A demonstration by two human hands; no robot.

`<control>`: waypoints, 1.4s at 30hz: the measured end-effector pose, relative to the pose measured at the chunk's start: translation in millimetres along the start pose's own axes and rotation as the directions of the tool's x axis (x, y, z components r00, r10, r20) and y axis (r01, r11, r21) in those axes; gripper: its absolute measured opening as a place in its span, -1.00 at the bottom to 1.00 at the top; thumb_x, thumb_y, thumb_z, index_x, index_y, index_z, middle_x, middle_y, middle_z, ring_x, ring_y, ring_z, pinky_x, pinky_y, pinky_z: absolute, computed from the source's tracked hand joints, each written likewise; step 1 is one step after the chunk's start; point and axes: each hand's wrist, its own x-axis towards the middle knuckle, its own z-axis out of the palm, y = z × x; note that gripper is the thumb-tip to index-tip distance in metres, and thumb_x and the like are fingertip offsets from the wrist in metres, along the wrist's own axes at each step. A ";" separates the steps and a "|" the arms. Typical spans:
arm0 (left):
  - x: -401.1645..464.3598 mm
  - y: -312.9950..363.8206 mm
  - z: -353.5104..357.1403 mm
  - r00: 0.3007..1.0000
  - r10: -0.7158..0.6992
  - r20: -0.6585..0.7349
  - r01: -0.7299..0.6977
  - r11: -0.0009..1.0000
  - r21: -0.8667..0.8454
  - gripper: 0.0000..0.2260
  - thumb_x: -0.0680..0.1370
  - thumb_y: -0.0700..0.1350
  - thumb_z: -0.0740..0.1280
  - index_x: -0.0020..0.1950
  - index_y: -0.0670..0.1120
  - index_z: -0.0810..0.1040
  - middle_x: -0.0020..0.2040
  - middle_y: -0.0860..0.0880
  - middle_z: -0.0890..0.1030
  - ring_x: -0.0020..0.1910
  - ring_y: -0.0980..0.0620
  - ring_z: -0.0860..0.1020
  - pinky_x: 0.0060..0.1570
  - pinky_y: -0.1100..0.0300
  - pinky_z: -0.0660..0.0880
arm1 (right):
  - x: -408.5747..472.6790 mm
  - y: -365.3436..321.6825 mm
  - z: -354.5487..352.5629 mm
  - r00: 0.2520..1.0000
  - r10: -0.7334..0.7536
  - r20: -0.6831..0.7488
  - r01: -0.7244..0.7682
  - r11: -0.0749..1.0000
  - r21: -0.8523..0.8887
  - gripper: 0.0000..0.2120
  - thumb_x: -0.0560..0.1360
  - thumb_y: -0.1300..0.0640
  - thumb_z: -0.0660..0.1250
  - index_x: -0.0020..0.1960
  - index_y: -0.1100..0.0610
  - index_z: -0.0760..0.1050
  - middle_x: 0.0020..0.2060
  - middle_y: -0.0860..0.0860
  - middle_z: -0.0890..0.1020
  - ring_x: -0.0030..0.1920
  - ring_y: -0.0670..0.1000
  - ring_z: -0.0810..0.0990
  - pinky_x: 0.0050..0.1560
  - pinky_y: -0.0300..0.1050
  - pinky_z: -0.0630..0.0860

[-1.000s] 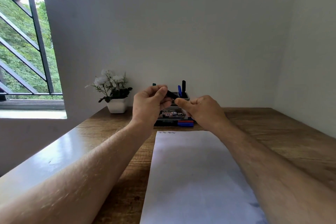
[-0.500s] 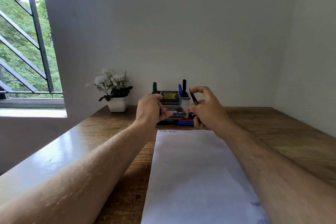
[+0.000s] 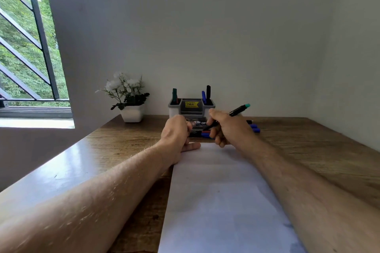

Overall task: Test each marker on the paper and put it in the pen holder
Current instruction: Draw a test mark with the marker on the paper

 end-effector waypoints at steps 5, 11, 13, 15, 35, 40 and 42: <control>7.0 -1.0 2.5 0.999 0.003 -0.048 -0.003 1.000 0.007 -0.73 0.50 -0.28 0.14 0.11 -0.21 0.56 -0.17 -0.16 0.49 -0.36 -0.05 0.46 -0.18 -0.02 0.68 | -2.1 6.5 4.1 0.995 0.066 0.076 -0.064 0.998 -0.029 -0.83 0.54 0.17 0.36 0.02 0.27 0.62 -0.30 0.17 0.68 -0.42 0.06 0.62 -0.39 -0.13 0.57; 9.4 -4.4 2.9 0.994 0.049 -0.094 -0.047 0.999 0.021 -0.74 0.50 -0.25 0.18 0.12 -0.20 0.56 -0.27 -0.11 0.50 -0.37 -0.04 0.50 -0.09 0.02 0.65 | -1.2 7.3 4.4 0.995 0.036 0.098 -0.019 0.987 -0.162 -0.93 0.49 0.20 0.32 -0.11 0.19 0.56 -0.29 0.15 0.71 -0.40 0.05 0.58 -0.39 -0.12 0.50; 9.5 -4.6 2.4 0.995 0.046 -0.088 -0.044 0.999 0.025 -0.74 0.50 -0.23 0.19 0.13 -0.19 0.56 -0.25 -0.12 0.52 -0.31 -0.07 0.54 -0.21 0.08 0.61 | -0.7 6.9 4.9 0.997 0.018 0.068 -0.003 0.976 -0.219 -0.90 0.48 0.15 0.33 -0.18 0.15 0.53 -0.35 0.11 0.70 -0.48 0.00 0.50 -0.45 -0.16 0.42; 10.5 -4.7 2.5 0.996 0.044 -0.084 -0.042 0.999 0.022 -0.75 0.50 -0.22 0.19 0.12 -0.18 0.56 -0.25 -0.12 0.51 -0.34 -0.06 0.52 -0.14 0.05 0.64 | 0.2 6.8 4.6 0.999 0.001 0.038 0.009 0.964 -0.265 -0.85 0.47 0.11 0.35 -0.26 0.11 0.47 -0.43 0.06 0.66 -0.53 -0.05 0.42 -0.46 -0.18 0.33; 15.7 -3.6 4.1 0.996 0.022 -0.089 -0.018 0.998 0.052 -0.79 0.53 -0.22 0.22 0.12 -0.21 0.53 -0.03 -0.23 0.58 -0.31 -0.08 0.52 -0.06 0.01 0.65 | 0.2 5.5 7.0 1.000 -0.014 0.002 0.014 0.929 -0.371 -0.82 0.51 0.06 0.35 -0.24 0.09 0.51 -0.40 0.01 0.65 -0.49 -0.13 0.46 -0.37 -0.18 0.37; 16.5 -3.9 3.0 0.997 0.021 -0.075 -0.015 0.997 0.074 -0.75 0.53 -0.20 0.24 0.18 -0.20 0.52 0.09 -0.27 0.61 -0.14 -0.14 0.60 -0.28 0.14 0.53 | 0.9 6.3 5.7 1.000 -0.007 0.016 0.012 0.935 -0.354 -0.82 0.51 0.05 0.35 -0.22 0.10 0.51 -0.41 0.02 0.64 -0.48 -0.09 0.46 -0.37 -0.16 0.37; 15.2 -4.0 3.3 0.996 0.021 -0.081 -0.016 0.998 0.068 -0.75 0.53 -0.19 0.23 0.18 -0.20 0.52 0.08 -0.27 0.62 -0.19 -0.12 0.59 -0.26 0.14 0.56 | 1.5 7.1 5.4 1.000 -0.005 0.030 0.015 0.933 -0.360 -0.84 0.52 0.05 0.35 -0.21 0.09 0.52 -0.39 0.01 0.66 -0.47 -0.12 0.46 -0.36 -0.16 0.37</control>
